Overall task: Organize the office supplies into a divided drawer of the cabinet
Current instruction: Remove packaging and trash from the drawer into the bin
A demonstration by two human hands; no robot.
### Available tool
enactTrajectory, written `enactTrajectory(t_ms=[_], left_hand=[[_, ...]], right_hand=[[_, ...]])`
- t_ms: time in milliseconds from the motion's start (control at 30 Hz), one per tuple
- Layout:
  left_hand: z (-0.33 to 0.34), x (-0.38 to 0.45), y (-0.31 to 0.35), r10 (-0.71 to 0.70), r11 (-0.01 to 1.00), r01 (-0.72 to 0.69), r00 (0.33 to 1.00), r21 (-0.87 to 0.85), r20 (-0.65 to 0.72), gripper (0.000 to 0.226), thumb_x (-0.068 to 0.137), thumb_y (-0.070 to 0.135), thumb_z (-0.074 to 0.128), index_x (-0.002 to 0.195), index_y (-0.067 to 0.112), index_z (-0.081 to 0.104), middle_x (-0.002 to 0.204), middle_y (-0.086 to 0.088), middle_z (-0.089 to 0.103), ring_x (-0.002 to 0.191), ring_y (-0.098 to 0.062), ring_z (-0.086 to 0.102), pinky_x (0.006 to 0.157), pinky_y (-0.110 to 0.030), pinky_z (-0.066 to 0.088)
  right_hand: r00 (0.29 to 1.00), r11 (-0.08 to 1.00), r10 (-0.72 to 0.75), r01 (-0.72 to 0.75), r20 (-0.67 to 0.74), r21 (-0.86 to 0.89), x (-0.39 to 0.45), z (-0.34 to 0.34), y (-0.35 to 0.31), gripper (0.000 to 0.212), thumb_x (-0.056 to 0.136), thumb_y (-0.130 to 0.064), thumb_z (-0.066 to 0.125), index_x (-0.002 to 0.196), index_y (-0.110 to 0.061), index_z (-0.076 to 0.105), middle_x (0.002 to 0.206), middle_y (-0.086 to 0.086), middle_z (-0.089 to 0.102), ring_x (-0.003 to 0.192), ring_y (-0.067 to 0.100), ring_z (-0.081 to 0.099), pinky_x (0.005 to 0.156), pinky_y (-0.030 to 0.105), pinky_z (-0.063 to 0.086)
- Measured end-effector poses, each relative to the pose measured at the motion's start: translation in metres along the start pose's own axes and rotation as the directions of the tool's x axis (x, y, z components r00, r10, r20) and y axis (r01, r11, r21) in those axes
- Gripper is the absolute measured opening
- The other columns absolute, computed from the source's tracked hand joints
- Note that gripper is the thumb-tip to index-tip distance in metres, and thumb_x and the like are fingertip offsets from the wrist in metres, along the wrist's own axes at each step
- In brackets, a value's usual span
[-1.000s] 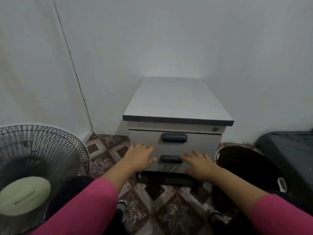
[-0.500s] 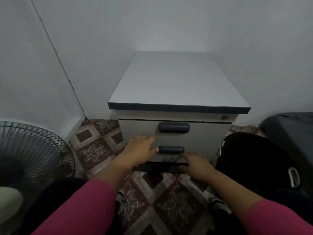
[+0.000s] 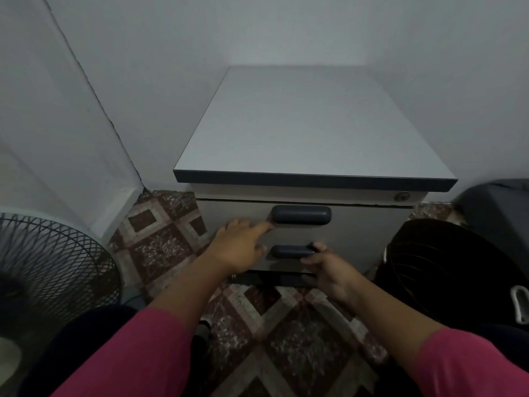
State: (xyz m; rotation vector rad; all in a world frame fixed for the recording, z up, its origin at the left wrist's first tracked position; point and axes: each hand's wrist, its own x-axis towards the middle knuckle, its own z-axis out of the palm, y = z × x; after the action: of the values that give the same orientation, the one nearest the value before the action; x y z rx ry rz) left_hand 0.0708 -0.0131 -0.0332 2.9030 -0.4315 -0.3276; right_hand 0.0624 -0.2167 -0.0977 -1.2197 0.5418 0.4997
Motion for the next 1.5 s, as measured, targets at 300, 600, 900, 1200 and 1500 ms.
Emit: enactTrajectory(t_ms=[300,600,900,1200,1500], left_hand=[[-0.004,-0.004,-0.01,0.047,0.999,-0.047,0.998,0.001,0.043,0.055,0.097,0.041,0.045,0.146,0.044,0.02,0.14,-0.002,0.039,0.132,-0.023,0.029,0.106,-0.041,0.027],[-0.007,-0.004,-0.021,0.051,0.999,-0.05,0.997,-0.022,0.062,0.049,0.097,0.036,0.047,0.144,0.033,0.035,0.14,0.0,0.043,0.13,-0.021,0.035,0.109,-0.041,0.031],[0.017,-0.019,-0.01,0.038,0.963,0.039,0.96,-0.265,0.278,0.026,0.1,0.022,0.045,0.103,0.009,0.066,0.1,-0.003,0.062,0.092,-0.017,0.057,0.08,-0.027,0.042],[0.033,-0.036,-0.014,-0.053,0.887,0.178,0.956,-0.426,0.288,0.023,0.1,0.021,0.044,0.1,0.013,0.066,0.087,0.002,0.065,0.088,-0.017,0.061,0.081,-0.026,0.047],[0.046,-0.07,0.014,-0.056,0.902,0.287,0.818,-0.322,0.573,0.021,0.097,0.013,0.038,0.098,0.008,0.058,0.101,-0.028,0.068,0.057,-0.019,0.059,0.067,-0.026,0.048]], right_hand=[[0.998,0.988,0.059,-0.056,-0.015,0.146,-0.02,0.001,0.016,0.044,0.082,0.017,0.044,0.104,-0.021,0.045,0.097,0.009,0.059,0.075,0.019,0.054,0.056,0.027,0.039],[0.974,0.955,0.223,-0.207,0.051,-0.214,-0.065,-0.015,0.027,0.042,0.084,0.011,0.052,0.117,-0.014,0.049,0.079,0.014,0.06,0.063,0.019,0.058,0.054,0.028,0.045],[0.9,-0.054,-0.382,0.205,0.21,-0.977,-0.057,-0.052,-0.002,0.02,0.097,-0.027,0.049,0.105,-0.021,0.067,0.102,0.002,0.067,0.089,0.019,0.062,0.073,0.033,0.05],[0.931,-0.056,-0.31,0.182,0.191,-0.982,-0.074,-0.049,0.009,0.022,0.098,-0.031,0.047,0.096,-0.017,0.065,0.094,0.003,0.064,0.082,0.017,0.06,0.069,0.031,0.047],[0.991,-0.127,-0.079,0.101,0.112,-0.987,-0.102,-0.044,0.034,0.027,0.084,-0.036,0.058,0.089,-0.012,0.069,0.094,0.006,0.067,0.087,0.02,0.064,0.072,0.031,0.05]])
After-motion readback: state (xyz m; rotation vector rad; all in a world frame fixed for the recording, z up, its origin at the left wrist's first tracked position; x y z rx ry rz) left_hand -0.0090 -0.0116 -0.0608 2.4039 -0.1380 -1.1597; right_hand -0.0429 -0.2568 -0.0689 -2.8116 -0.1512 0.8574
